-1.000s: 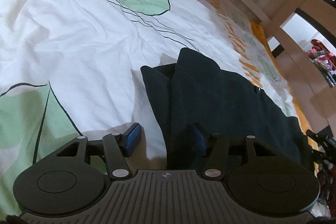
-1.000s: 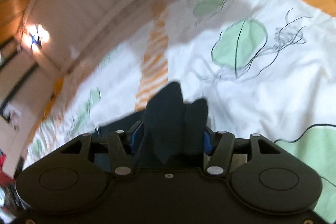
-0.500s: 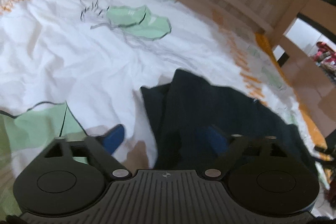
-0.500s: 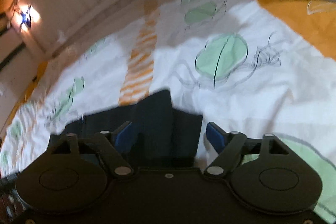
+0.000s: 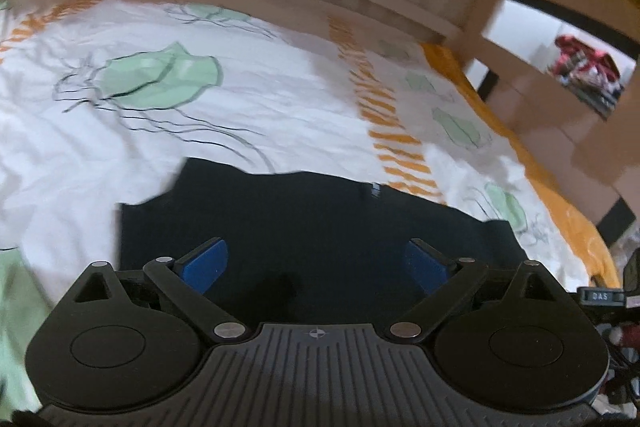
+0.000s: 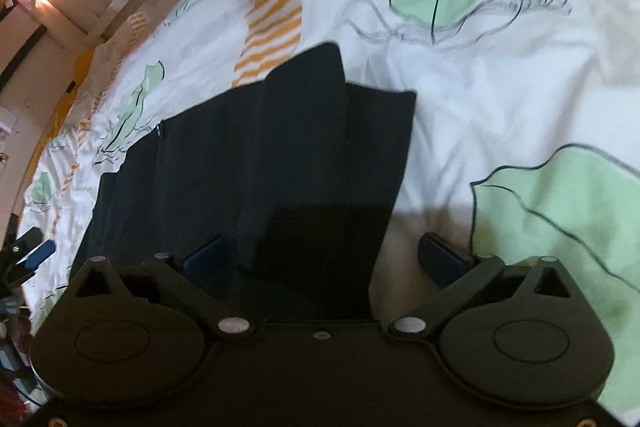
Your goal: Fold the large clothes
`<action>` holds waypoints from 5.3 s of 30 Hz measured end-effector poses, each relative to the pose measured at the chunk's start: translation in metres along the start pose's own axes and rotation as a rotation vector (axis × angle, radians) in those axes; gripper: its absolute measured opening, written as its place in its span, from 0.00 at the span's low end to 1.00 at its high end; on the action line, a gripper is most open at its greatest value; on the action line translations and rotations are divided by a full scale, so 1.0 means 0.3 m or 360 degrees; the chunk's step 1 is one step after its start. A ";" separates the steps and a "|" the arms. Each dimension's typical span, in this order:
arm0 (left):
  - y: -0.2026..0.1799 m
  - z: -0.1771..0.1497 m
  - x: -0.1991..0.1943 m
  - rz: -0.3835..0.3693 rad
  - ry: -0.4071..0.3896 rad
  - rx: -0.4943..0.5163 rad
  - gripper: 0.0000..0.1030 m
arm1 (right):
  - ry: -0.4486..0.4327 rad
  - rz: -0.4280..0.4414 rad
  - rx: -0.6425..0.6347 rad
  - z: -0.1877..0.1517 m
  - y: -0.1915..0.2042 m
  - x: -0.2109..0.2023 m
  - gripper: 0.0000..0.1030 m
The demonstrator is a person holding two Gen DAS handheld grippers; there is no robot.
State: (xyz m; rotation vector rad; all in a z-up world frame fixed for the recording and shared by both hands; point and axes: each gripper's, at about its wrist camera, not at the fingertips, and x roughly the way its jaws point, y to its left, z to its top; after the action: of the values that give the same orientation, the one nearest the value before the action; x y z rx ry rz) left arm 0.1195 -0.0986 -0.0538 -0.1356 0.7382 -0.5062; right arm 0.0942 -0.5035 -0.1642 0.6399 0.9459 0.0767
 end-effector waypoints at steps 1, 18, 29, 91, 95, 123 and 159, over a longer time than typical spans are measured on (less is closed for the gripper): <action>-0.024 -0.001 0.021 0.0007 0.0011 0.0012 0.94 | 0.0000 0.0008 0.0013 -0.001 -0.003 0.005 1.00; -0.210 -0.101 0.308 0.0302 0.0182 0.0270 1.00 | -0.0074 -0.0118 -0.0078 -0.031 0.042 0.034 1.00; -0.220 -0.151 0.298 0.0334 0.0074 0.0333 1.00 | -0.0118 -0.0088 -0.0042 -0.043 0.027 0.016 1.00; -0.238 -0.329 0.037 0.0058 -0.0179 0.0151 0.23 | -0.0124 0.0049 -0.0011 -0.047 0.036 -0.008 0.64; -0.203 -0.332 0.023 -0.0016 -0.0203 0.0039 0.15 | -0.0127 0.0054 0.0000 -0.048 0.035 -0.008 0.64; -0.115 -0.365 0.062 -0.0166 -0.0140 -0.0323 0.15 | -0.0205 0.0046 -0.0060 0.060 0.337 -0.182 0.29; 0.084 -0.353 -0.208 -0.0330 -0.0075 -0.0177 0.23 | 0.0397 0.0632 -0.0622 -0.047 1.081 0.373 0.76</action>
State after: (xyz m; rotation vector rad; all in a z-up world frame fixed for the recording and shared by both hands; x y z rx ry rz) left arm 0.0190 -0.0403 -0.1013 -0.3295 0.7096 -0.6570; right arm 0.2182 -0.1957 -0.0762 0.4509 0.9960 0.6916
